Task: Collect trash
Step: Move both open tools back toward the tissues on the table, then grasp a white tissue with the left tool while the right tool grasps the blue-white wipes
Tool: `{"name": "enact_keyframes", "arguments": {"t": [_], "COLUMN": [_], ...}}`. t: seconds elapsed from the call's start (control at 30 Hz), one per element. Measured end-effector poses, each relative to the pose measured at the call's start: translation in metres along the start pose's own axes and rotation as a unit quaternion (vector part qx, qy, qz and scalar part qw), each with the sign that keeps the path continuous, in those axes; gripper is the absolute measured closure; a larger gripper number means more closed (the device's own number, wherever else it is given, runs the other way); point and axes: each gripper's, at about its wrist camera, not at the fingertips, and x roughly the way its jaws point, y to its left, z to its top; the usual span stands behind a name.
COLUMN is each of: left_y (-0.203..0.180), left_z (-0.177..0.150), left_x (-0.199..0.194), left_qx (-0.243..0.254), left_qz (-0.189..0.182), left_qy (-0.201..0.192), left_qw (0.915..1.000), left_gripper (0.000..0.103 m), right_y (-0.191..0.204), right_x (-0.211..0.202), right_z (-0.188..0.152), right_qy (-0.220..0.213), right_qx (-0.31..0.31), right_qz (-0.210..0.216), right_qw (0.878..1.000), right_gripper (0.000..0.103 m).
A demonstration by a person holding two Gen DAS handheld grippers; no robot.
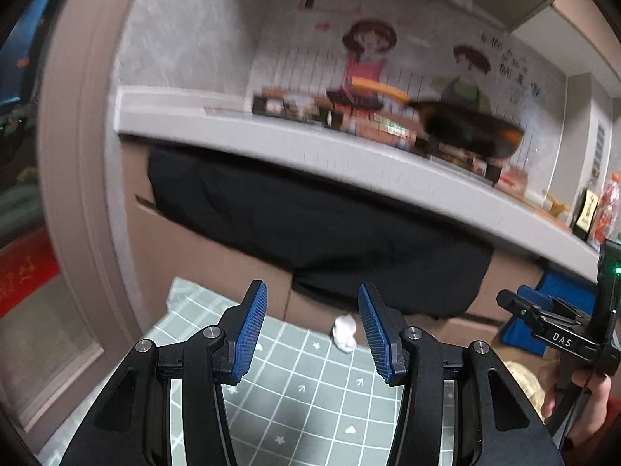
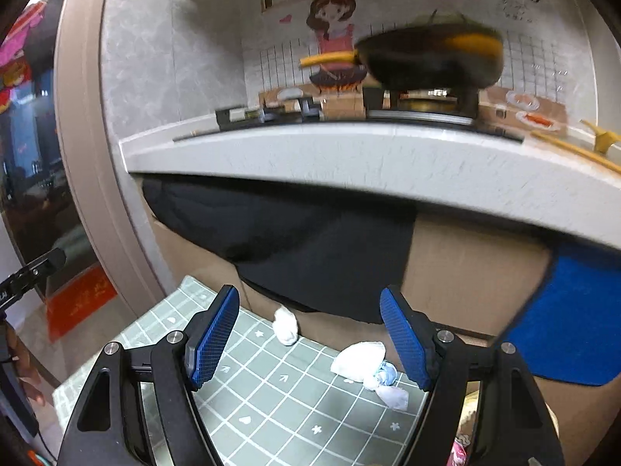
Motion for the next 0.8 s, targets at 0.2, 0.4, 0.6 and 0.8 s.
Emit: {"name": "enact_keyframes", "arguments": {"t": [0.2,0.4,0.6,0.8], "left_y": [-0.013,-0.032,-0.044,-0.050], "left_z": [-0.045,-0.091,-0.111,-0.123], "left_x": [0.101,0.202,0.276,0.317], "left_qx": [0.005,-0.011,-0.014,-0.014], "left_qz": [-0.050,-0.050,-0.013,0.004], "left_qy": [0.071,0.143,0.180,0.196], "left_qw": [0.9962,0.9885,0.9834,0.9805], "left_gripper": [0.053,0.053,0.053,0.053], "right_y": [-0.032,-0.057,-0.077,-0.090], "right_x": [0.045,0.080,0.108,0.128], "right_z": [-0.038,-0.067,-0.094,-0.110], "right_qy": [-0.003,0.025,0.066,0.092], "right_qx": [0.034,0.025,0.016,-0.007], "right_qz": [0.000,-0.020,-0.022,-0.013], "right_qw": [0.999,0.999,0.997,0.996], "right_gripper": [0.030,0.030,0.030,0.030]}}
